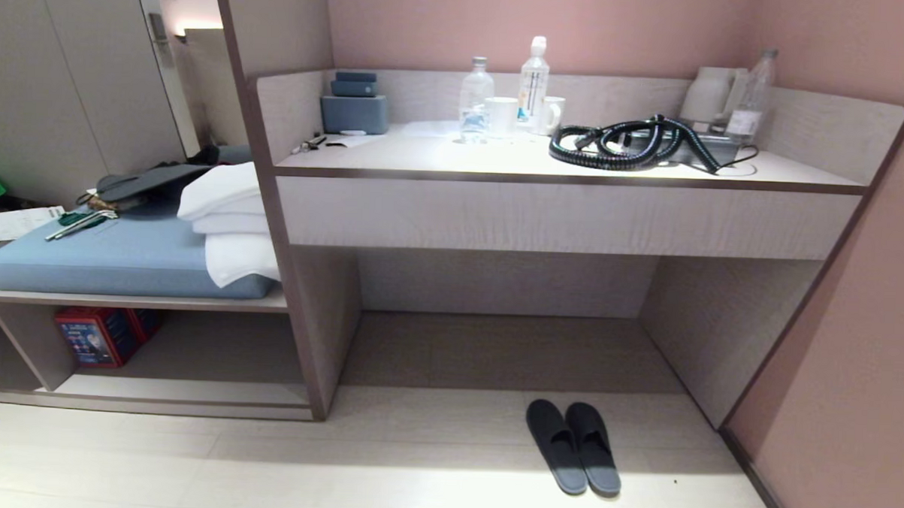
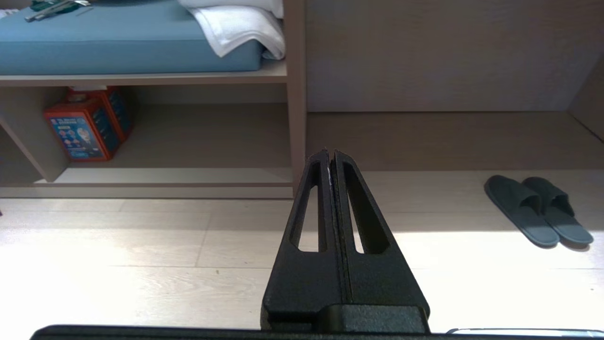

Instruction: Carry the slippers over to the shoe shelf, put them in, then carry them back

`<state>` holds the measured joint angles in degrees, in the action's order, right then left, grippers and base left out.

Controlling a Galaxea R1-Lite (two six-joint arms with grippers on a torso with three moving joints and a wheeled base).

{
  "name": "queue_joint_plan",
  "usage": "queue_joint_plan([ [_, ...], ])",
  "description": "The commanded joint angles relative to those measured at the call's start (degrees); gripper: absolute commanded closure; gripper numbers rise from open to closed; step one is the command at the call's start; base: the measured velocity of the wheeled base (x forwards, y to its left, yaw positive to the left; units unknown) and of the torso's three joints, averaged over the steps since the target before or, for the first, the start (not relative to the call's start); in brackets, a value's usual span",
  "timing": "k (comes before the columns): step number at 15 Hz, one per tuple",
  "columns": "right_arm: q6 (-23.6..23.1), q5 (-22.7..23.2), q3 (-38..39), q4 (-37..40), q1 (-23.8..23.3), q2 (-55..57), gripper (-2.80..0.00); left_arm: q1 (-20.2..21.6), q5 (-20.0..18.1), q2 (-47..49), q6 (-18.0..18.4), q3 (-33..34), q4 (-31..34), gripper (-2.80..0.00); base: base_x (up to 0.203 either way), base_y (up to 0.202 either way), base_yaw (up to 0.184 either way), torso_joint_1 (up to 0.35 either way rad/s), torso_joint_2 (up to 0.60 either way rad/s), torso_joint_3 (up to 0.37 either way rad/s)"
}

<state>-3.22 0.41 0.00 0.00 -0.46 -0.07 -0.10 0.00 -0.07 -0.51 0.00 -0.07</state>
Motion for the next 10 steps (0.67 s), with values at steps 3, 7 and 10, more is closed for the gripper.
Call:
queue_joint_plan([
  [3, 0.0, 0.0, 0.0, 0.0, 0.0, 0.1, 0.0, 0.0, 0.0, 0.0, 0.0, 0.0, 0.0, 0.0, 0.0, 0.198, -0.001, 0.001, 0.0, 0.003],
  [7, 0.0, 0.0, 0.0, 0.0, 0.0, 0.1, 0.0, 0.0, 0.0, 0.0, 0.0, 0.0, 0.0, 0.0, 0.0, 0.2, -0.001, 0.002, 0.0, 0.003],
  [10, 0.0, 0.0, 0.0, 0.0, 0.0, 0.1, 0.0, 0.0, 0.0, 0.0, 0.0, 0.0, 0.0, 0.0, 0.0, 0.195, -0.002, 0.004, 0.0, 0.004],
])
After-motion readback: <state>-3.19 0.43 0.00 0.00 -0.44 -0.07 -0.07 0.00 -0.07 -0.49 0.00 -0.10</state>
